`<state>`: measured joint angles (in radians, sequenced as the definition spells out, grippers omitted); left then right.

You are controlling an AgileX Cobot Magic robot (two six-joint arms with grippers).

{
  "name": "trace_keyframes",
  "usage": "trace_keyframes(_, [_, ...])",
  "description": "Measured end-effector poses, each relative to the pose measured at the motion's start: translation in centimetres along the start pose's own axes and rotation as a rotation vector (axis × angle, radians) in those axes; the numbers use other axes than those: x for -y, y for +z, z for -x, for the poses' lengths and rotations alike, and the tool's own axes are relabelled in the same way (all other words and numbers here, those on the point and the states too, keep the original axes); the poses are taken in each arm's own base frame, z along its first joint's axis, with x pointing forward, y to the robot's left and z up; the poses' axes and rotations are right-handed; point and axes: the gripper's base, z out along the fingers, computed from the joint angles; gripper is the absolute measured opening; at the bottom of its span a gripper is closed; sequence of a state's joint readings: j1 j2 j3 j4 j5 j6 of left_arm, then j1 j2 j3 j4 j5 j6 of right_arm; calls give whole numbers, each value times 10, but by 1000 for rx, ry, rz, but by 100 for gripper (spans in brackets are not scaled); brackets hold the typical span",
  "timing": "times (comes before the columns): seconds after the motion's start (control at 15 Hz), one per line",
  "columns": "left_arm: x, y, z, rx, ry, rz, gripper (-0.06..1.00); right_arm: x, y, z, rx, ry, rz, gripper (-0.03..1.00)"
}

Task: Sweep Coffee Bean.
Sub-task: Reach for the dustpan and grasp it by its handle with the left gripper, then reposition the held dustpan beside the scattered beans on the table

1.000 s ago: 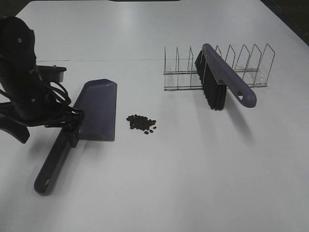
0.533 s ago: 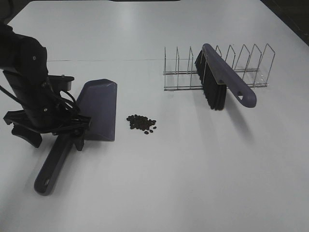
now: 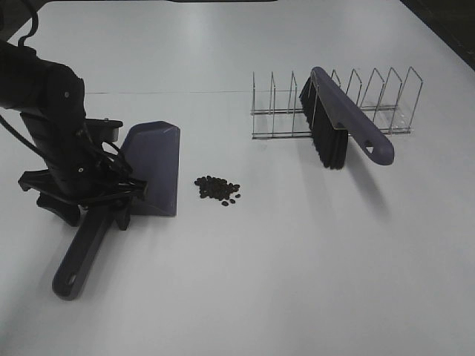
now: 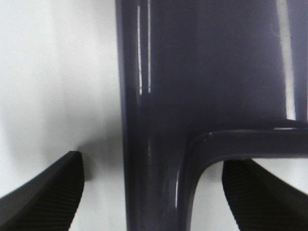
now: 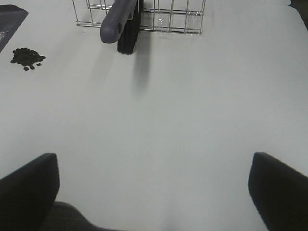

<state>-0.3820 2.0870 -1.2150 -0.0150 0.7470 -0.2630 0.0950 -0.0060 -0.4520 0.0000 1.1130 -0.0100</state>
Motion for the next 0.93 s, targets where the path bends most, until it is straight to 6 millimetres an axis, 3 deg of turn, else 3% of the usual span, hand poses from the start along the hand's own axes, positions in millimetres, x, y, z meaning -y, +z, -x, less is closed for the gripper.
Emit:
trace_keyframes(0.33, [1,0,0,-3,-1,-8,35,0,0,0,0,0,0,96])
trace_keyframes(0.8, [-1,0,-2,-25,28,7,35,0,0,0,0,0,0,96])
trace_keyframes(0.93, [-3,-9,-7,-39,38,21,35,0,0,0,0,0,0,96])
